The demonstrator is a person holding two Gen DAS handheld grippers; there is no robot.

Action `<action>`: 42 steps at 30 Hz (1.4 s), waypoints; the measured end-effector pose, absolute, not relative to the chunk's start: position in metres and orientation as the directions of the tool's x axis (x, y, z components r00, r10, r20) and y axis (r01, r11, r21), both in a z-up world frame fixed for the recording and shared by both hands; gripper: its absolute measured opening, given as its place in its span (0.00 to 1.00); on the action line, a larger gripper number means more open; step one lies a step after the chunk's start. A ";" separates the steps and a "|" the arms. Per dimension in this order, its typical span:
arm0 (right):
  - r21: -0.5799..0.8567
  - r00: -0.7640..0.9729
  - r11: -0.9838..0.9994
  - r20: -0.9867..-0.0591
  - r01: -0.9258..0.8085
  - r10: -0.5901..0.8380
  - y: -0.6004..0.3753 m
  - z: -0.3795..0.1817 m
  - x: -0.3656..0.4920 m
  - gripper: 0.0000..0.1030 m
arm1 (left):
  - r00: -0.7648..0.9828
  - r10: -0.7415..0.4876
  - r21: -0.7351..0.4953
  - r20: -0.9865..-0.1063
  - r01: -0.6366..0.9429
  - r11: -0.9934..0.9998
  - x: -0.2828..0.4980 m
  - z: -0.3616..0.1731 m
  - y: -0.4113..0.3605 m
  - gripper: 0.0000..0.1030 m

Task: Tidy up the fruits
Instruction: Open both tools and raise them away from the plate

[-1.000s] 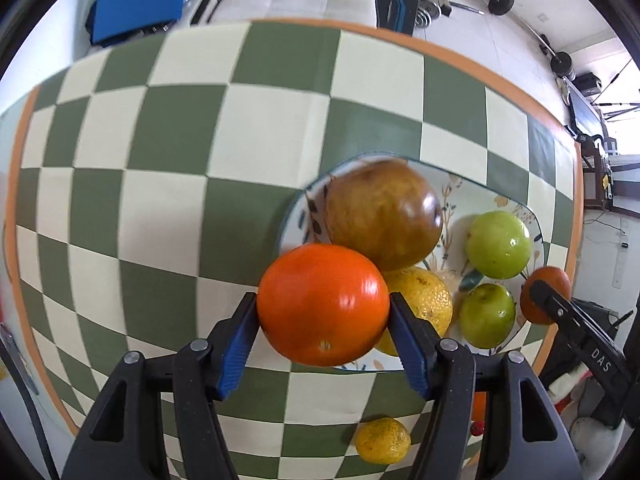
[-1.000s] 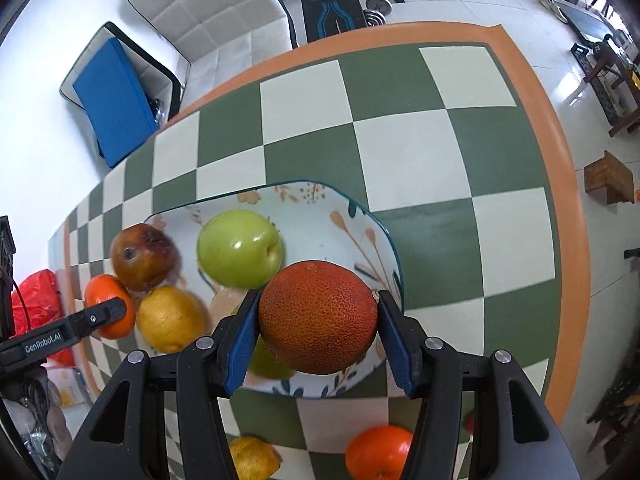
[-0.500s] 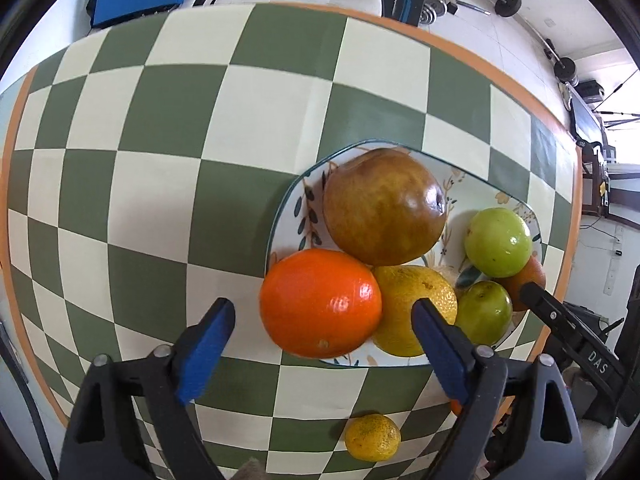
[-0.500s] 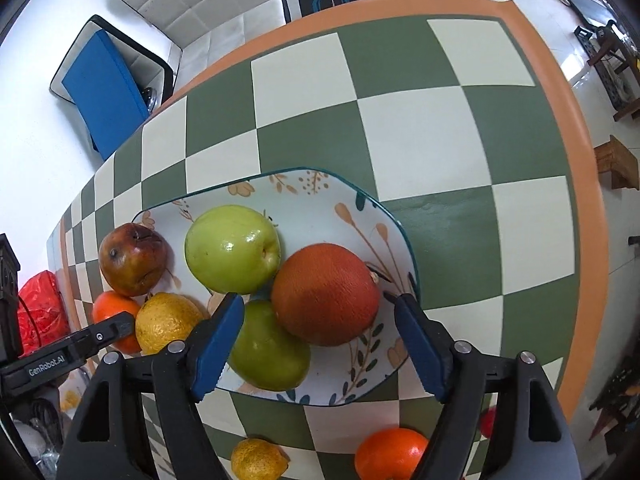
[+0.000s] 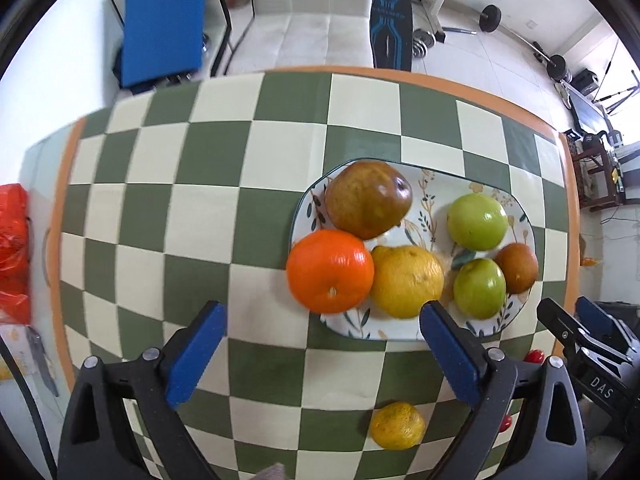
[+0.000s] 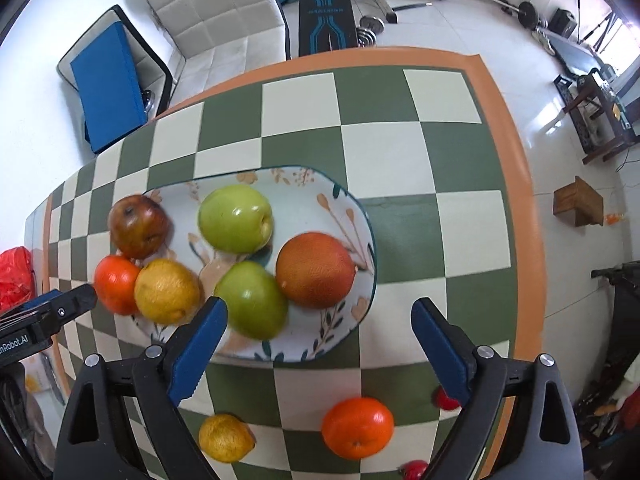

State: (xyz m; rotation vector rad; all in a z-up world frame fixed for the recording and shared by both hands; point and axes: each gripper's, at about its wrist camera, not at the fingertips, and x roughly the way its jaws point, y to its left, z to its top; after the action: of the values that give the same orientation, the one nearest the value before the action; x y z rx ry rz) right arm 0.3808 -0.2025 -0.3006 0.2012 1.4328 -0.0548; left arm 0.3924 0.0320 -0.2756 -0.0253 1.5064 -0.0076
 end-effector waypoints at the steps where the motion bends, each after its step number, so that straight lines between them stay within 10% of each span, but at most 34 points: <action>1: 0.099 0.149 0.983 -0.986 0.153 0.076 -0.201 -0.297 0.376 0.92 | 0.079 -0.011 -0.011 -0.997 -0.002 1.000 0.387 -0.272 0.030 0.96; 42: 0.144 0.467 0.983 -0.881 0.117 0.073 -0.171 -0.103 0.191 0.92 | 0.446 -0.033 0.000 -0.894 0.074 0.997 0.229 -0.106 0.016 0.96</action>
State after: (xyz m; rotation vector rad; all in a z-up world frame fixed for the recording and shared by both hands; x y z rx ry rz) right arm 0.1910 -0.1710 -0.1030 0.1938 1.0861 -0.0269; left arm 0.2291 0.0157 -0.1060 0.0405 1.1066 -0.0663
